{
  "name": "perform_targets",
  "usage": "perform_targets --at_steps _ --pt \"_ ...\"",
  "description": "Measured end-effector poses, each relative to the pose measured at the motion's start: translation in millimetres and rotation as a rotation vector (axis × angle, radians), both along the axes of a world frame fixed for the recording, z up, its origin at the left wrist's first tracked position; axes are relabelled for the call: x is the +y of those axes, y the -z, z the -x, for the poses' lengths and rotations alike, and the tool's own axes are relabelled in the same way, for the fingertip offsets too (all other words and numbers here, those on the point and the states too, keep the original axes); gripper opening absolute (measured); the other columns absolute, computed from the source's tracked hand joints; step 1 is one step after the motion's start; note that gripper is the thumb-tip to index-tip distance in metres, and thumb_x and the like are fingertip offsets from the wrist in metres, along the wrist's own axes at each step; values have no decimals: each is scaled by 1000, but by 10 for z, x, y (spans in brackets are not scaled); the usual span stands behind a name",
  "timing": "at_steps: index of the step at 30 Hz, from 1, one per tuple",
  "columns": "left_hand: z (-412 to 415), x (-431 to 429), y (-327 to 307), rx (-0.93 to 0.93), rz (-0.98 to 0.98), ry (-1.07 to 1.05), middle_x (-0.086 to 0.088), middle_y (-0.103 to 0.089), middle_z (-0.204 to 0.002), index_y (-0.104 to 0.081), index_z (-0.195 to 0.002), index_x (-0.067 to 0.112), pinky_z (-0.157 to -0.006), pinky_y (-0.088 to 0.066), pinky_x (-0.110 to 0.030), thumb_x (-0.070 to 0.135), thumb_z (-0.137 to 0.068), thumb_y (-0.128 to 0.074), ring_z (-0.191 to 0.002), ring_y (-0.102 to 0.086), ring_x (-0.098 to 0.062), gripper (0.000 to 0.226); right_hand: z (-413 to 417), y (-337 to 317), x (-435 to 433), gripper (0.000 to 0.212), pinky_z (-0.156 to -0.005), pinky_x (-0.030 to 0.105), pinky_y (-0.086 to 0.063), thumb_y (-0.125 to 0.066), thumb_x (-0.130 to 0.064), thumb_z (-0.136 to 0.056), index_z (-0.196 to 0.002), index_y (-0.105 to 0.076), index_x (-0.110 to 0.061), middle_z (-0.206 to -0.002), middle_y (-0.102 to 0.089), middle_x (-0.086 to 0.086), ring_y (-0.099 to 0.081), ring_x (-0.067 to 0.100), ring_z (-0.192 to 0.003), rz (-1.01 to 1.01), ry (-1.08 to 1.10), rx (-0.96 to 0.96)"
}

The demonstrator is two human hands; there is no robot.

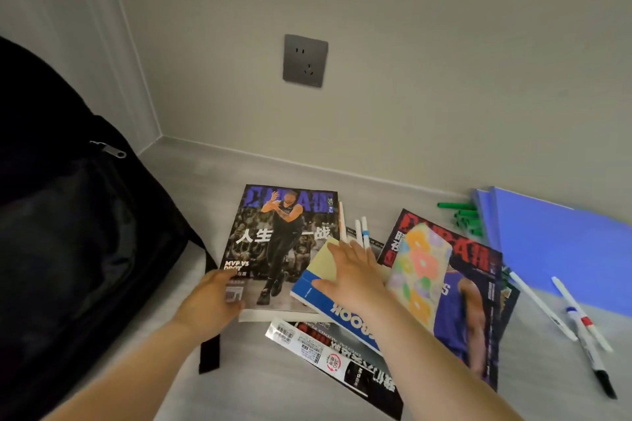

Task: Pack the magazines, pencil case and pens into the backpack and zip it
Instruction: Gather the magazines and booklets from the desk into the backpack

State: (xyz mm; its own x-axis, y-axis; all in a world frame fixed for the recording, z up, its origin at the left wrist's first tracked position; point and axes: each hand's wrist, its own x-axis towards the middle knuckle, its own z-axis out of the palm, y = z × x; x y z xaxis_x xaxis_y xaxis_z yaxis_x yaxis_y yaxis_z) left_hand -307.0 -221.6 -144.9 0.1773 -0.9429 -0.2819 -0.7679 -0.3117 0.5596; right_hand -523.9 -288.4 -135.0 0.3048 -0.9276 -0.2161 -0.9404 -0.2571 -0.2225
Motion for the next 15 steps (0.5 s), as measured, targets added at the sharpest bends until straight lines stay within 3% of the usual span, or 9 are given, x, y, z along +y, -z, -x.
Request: perform_targets --at_steps 6,10,13,15 --pt "-152 -279 -110 223 -49 -95 -18 -54 -126 -44 -129 7 -98 -44 -39 8 -80 -63 -110 -56 -30 52 179 200 3 71 -116 43 -1 -40 -55 -85 -143 -9 -29 -157 2 -4 5 18 -143 -111 43 36" --pt "-104 -508 -120 261 -69 -109 -13 -54 -125 -39 -132 9 -88 -41 -27 12 -83 -61 -109 -55 -26 55 258 185 28 69 -116 41 -3 -43 -54 -85 -143 -13 -29 -156 -2 -5 0 16 -143 -151 79 19" --pt "-116 -724 -118 377 -71 -207 -14 -59 -114 -47 -123 5 -83 -40 -29 10 -84 -58 -102 -57 -28 41 129 31 -131 55 -111 31 -22 -50 -41 -87 -136 -34 -20 -150 -29 1 -25 18 -137 -85 231 -237" --pt "-173 -873 -89 426 -79 -290 -18 -62 -111 -52 -118 -1 -84 -43 -33 2 -83 -56 -101 -59 -32 35 -5 -74 -300 44 -91 25 -38 -51 -30 -89 -130 -43 -15 -141 -43 6 -43 21 -125 -86 374 -479"
